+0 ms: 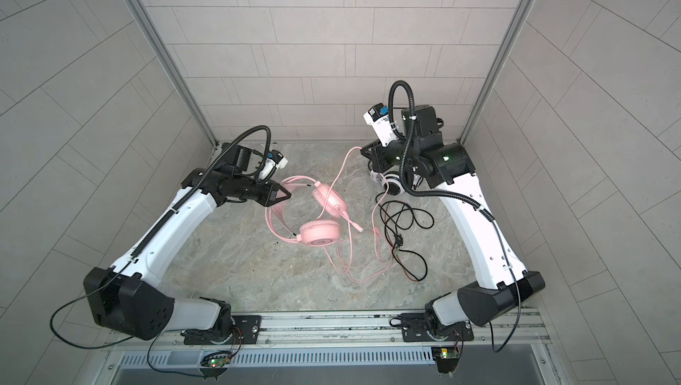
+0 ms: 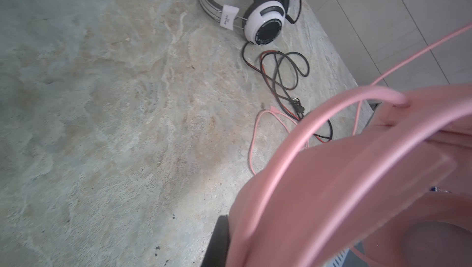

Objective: Wrap the headphones

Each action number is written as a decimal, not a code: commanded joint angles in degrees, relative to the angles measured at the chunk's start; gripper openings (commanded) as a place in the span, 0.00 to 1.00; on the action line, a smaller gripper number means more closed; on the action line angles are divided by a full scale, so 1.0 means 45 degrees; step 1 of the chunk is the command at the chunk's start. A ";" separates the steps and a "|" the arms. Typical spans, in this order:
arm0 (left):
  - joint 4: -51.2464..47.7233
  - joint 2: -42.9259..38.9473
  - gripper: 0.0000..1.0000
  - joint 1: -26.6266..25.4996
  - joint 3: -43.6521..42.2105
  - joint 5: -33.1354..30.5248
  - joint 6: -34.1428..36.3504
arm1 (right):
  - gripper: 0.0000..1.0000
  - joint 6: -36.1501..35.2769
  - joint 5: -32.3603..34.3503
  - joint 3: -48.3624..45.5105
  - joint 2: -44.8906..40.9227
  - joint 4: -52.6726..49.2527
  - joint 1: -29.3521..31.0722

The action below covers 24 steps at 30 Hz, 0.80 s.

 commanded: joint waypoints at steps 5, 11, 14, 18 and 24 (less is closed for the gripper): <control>-0.0280 0.0019 0.00 -0.0572 0.0701 0.1687 0.0152 | 0.00 0.1677 -0.1815 -0.1345 0.0823 0.3322 0.0009; 0.0440 -0.0268 0.00 -0.0591 0.0757 0.1650 -0.0478 | 0.00 0.2521 -0.0980 -0.3660 0.1049 0.4934 0.0010; 0.0623 -0.0558 0.00 -0.0572 0.0712 0.0638 -0.0595 | 0.00 0.2475 -0.0976 -0.4751 0.0902 0.5150 0.0000; 0.0826 -0.0725 0.00 -0.0522 0.0918 -0.0143 -0.1000 | 0.00 0.2749 -0.0840 -0.6358 0.0522 0.5917 -0.0025; 0.0564 -0.0867 0.00 -0.0518 0.2199 -0.0804 -0.1501 | 0.00 0.3646 -0.0944 -0.8485 0.0488 0.7724 -0.0010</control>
